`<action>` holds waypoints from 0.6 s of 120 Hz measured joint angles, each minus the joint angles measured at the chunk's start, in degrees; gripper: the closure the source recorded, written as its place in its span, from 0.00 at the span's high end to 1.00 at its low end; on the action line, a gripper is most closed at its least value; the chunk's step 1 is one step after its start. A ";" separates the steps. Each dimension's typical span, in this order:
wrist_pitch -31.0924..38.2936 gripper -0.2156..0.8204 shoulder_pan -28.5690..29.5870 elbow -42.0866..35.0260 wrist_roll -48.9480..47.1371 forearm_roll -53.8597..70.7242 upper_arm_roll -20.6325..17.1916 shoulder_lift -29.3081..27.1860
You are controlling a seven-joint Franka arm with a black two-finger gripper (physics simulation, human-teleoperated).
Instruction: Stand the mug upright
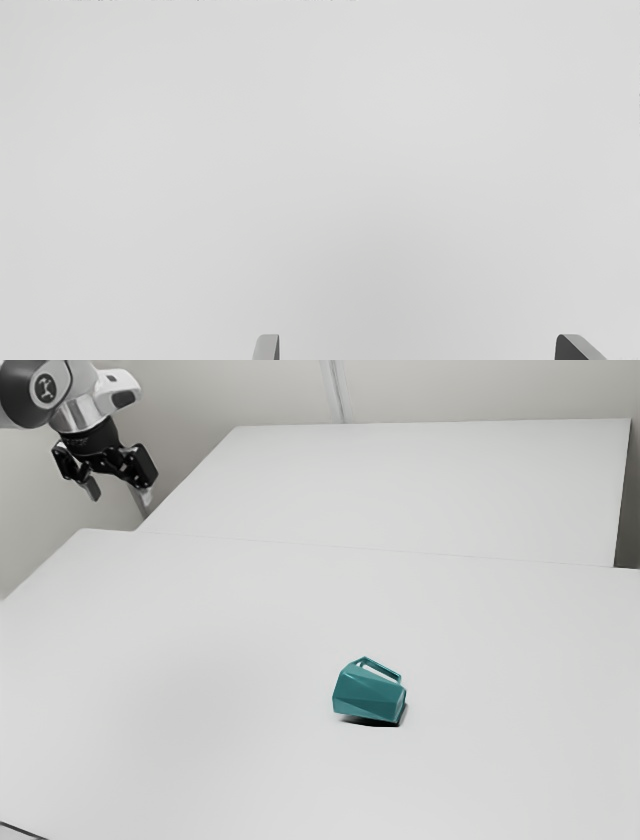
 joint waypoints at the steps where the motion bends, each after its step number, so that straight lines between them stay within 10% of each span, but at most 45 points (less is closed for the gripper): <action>1: 0.03 0.79 0.00 -0.01 0.08 -0.01 0.00 0.01; 72: 1.62 0.79 -0.23 -5.70 3.28 -17.88 -1.62 5.18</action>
